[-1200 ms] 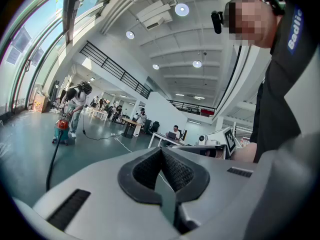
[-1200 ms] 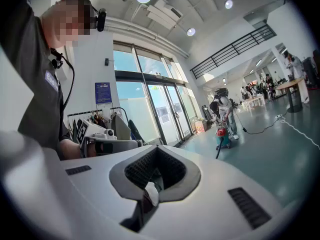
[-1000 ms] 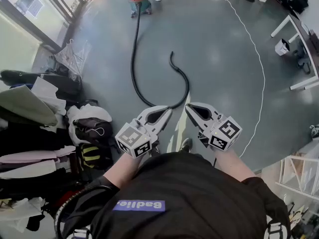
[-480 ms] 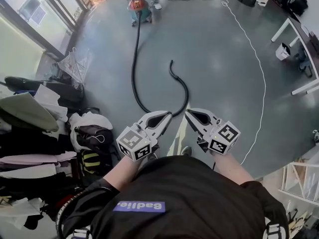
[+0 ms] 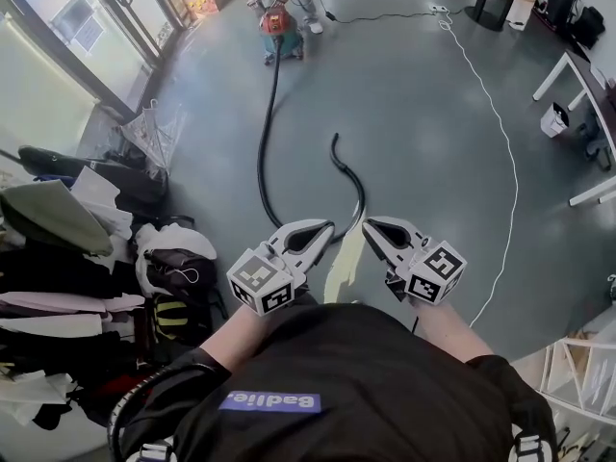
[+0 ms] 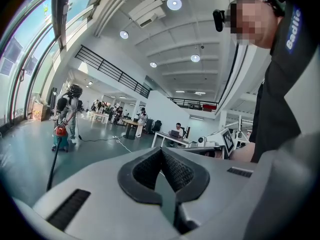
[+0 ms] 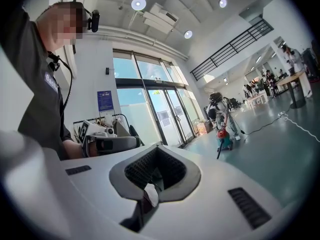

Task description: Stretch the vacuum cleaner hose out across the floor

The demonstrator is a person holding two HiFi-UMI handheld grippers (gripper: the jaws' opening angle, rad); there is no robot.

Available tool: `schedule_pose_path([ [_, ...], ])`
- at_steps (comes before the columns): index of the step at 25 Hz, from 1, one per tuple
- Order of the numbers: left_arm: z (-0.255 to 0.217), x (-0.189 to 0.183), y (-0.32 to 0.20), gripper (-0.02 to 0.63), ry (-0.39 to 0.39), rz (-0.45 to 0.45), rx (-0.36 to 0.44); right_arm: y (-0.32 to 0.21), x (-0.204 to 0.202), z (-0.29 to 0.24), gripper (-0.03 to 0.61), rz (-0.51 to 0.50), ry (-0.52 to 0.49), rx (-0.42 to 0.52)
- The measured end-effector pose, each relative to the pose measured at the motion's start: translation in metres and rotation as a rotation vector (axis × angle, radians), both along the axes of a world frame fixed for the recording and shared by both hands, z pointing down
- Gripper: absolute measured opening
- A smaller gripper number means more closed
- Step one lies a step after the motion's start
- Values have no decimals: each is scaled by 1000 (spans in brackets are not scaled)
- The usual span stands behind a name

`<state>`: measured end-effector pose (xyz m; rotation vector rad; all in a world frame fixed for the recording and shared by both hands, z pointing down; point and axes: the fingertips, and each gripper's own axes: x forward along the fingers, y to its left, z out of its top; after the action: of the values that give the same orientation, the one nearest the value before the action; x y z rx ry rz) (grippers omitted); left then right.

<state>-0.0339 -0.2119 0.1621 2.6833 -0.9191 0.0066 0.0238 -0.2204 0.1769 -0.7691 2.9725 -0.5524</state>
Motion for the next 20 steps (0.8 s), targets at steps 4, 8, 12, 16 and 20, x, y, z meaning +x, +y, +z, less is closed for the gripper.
schedule_pose_path([
  [4,4,-8,-25,8,11,-4,4,-22,0,7,3,16,16,-10],
  [8,9,-24,-64,8,35,0,2,-52,-10,14,3,29,44,-15],
  [12,24,-57,-123,8,29,24,-8,-106,-31,22,3,97,59,-26],
  [16,38,-90,-191,8,32,65,-31,-166,-59,30,3,158,75,-61],
  [20,58,-124,-255,8,42,104,-69,-228,-92,33,3,207,96,-72],
])
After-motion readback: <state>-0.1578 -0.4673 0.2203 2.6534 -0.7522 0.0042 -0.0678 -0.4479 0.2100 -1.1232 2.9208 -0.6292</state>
